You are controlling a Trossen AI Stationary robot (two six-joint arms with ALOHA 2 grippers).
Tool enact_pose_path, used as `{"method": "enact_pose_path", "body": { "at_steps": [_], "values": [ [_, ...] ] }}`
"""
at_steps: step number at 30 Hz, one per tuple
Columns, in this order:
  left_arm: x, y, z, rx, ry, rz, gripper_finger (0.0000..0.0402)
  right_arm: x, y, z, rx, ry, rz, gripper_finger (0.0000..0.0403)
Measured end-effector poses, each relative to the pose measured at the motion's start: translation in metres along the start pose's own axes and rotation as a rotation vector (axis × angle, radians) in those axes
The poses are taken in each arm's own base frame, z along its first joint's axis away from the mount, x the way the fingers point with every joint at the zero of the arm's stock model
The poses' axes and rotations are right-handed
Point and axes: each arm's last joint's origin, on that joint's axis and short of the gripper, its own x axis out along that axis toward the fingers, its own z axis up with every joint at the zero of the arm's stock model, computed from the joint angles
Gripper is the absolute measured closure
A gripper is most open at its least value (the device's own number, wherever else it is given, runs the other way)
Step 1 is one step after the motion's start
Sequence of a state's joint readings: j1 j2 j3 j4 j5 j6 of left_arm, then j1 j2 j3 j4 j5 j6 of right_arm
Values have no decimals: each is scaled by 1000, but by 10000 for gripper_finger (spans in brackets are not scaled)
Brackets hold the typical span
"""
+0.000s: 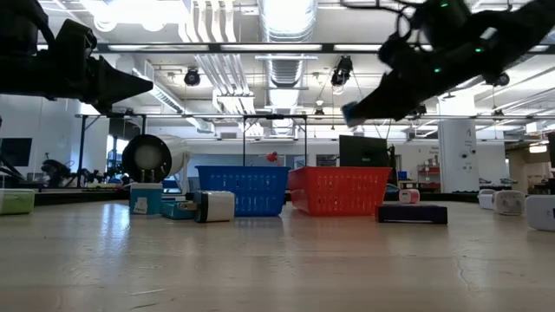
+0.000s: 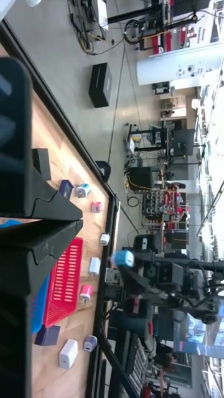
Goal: Pick & Place Office items
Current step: Put the right light blue plug into the red bin
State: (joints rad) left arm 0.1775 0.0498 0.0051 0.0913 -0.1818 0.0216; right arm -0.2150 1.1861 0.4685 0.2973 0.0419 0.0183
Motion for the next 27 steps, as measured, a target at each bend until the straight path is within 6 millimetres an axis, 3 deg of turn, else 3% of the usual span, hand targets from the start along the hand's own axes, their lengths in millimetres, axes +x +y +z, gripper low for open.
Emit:
{"method": "enact_pose_path", "body": {
  "at_steps": [13,27],
  "values": [
    [0,0,-1,6,13,-2,392,74,25,3,-137,350,51,282],
    [0,0,-3,9,27,-2,392,108,37,-6,-227,576,12,281]
  ]
}}
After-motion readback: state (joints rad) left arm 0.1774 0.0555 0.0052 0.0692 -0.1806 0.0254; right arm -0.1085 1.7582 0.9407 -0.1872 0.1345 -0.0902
